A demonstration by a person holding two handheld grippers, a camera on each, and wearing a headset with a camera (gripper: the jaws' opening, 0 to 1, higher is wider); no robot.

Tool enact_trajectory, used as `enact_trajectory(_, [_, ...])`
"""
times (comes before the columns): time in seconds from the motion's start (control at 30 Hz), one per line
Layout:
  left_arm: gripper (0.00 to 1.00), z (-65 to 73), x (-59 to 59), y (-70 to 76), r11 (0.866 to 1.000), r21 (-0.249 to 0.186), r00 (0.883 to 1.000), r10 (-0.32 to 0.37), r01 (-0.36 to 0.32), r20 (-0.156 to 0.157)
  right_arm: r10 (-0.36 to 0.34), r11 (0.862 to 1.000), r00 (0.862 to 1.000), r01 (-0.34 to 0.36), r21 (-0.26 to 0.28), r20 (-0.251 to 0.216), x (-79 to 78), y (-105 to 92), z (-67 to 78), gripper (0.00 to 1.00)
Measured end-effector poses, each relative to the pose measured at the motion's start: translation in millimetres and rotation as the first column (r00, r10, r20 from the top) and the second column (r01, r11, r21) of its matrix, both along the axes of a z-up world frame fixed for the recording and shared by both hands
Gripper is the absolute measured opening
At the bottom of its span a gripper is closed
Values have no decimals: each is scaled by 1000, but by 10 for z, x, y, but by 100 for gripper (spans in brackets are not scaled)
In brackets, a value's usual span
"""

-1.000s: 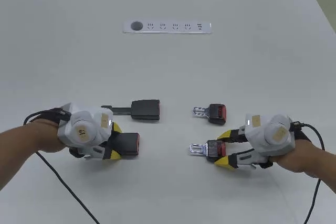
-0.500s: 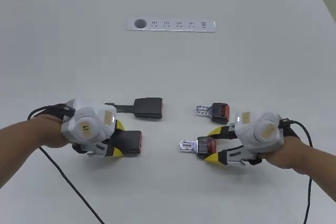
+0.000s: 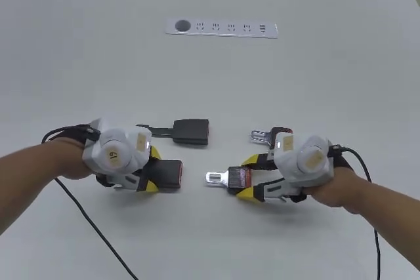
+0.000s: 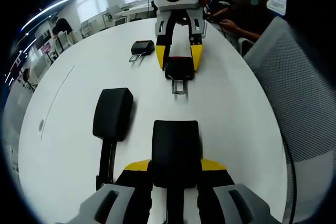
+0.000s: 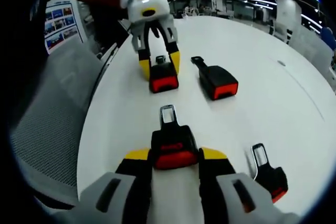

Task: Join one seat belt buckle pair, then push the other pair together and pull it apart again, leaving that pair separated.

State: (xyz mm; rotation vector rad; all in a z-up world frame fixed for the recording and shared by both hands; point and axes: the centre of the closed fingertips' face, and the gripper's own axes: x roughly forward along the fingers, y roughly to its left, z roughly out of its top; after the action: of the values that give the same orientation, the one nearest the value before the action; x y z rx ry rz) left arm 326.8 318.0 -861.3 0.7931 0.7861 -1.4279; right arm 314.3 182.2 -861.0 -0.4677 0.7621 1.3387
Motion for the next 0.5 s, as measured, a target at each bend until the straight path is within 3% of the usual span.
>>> enact_trajectory(0.5, [34,4,-3,-1,1000,9,1000,1,-1,-4,25,999,1000,-26,28,18,10,442,24,34])
